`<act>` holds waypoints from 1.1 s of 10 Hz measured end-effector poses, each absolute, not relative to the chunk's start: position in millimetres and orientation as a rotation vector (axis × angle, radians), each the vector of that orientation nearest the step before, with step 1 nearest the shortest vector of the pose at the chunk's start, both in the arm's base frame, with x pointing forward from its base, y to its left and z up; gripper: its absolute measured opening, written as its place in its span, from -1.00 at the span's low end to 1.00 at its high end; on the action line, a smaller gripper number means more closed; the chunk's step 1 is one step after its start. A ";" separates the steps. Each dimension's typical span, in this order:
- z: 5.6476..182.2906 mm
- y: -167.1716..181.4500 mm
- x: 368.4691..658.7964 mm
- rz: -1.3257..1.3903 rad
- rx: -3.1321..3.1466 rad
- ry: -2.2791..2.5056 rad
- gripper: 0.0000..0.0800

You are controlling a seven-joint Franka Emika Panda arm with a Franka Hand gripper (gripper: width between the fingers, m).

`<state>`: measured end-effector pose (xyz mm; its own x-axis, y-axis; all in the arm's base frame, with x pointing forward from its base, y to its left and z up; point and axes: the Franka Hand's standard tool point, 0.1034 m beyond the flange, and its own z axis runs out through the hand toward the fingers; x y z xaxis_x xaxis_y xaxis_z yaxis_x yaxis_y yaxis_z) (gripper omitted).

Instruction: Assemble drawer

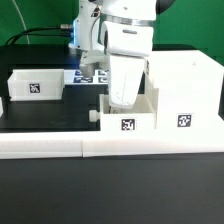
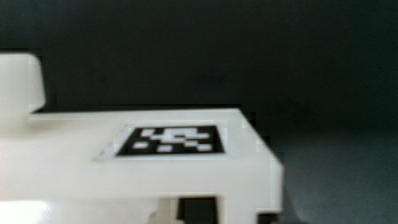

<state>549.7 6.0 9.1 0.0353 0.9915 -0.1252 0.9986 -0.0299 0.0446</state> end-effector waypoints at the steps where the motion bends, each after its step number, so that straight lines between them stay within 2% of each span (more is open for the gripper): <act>1: 8.8 6.9 549.2 -0.090 2.165 2.106 -0.89; 11: 8.9 3.9 548.5 -0.122 2.123 2.139 -0.89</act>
Offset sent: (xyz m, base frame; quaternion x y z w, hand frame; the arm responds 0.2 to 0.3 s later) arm -0.0076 0.0074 -0.0047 0.0111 -0.0313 -0.1328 0.9906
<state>548.5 3.9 8.9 -0.0054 0.9894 -0.1452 0.9995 0.0100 0.0308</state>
